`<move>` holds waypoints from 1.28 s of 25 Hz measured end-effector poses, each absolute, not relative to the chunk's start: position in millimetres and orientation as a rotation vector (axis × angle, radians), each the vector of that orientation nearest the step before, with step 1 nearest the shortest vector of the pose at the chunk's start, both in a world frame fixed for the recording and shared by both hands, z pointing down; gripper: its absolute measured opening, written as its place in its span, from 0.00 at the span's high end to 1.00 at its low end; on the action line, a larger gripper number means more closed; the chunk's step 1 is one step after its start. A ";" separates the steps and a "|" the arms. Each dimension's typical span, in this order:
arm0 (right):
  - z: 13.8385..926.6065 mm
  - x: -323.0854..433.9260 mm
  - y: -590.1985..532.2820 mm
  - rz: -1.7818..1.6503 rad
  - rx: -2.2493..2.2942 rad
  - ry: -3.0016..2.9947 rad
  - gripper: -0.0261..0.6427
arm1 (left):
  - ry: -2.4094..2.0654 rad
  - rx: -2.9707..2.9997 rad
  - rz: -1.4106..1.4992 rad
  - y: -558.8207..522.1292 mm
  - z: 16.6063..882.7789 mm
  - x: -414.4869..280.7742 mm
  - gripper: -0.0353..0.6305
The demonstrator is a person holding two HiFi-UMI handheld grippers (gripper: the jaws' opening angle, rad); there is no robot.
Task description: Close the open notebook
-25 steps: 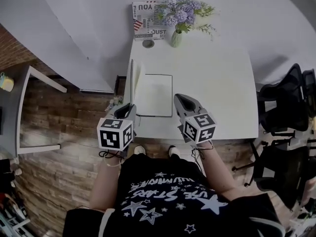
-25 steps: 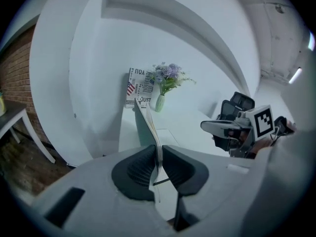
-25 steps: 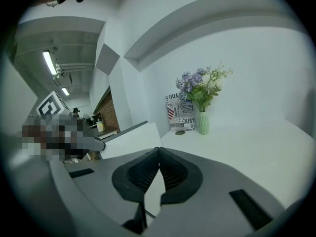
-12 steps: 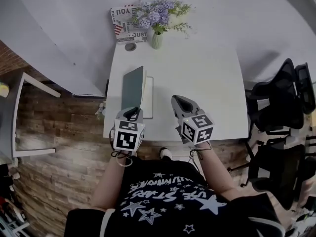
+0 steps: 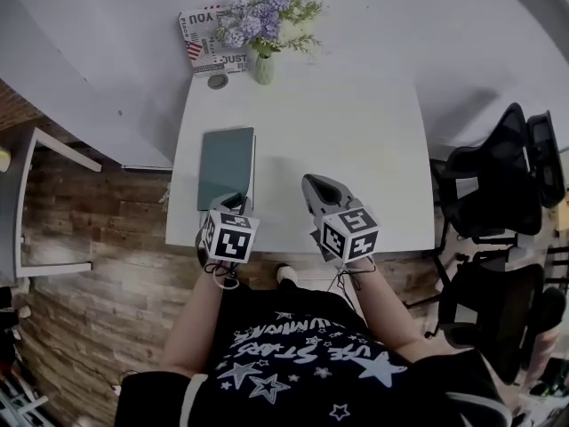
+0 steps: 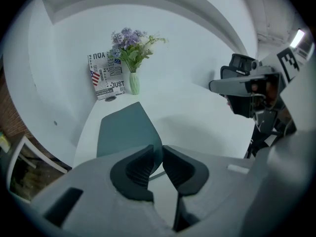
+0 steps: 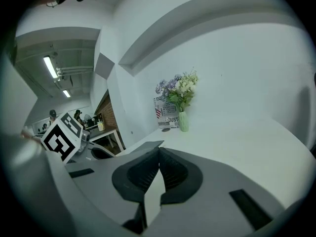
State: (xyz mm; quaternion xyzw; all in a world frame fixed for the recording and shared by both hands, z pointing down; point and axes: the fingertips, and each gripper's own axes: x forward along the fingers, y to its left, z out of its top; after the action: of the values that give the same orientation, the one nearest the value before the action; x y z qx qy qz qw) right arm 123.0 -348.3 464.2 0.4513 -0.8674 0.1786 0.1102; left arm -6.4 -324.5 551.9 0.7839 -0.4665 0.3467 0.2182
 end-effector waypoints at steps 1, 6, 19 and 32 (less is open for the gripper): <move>465.7 126.0 -346.4 0.525 1.317 -2.551 0.96 | -1.306 2.160 0.974 -324.1 556.0 -4.3 0.86; 473.5 142.8 -341.3 0.535 1.273 -2.568 0.96 | -1.412 2.103 1.025 -322.7 568.0 1.2 0.85; 490.8 150.8 -333.8 0.545 1.207 -2.595 0.96 | -1.478 2.089 0.828 -297.6 556.4 4.3 0.54; 464.1 87.8 -236.6 0.473 1.016 -2.644 0.96 | -1.626 1.973 0.609 -152.2 518.6 -49.3 0.54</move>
State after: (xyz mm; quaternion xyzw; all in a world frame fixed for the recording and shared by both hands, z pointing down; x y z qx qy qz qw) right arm 87.8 -236.6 464.1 0.3507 -0.9123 0.1633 0.1343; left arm -49.3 -152.2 518.6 0.7261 -0.5985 0.2241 0.2538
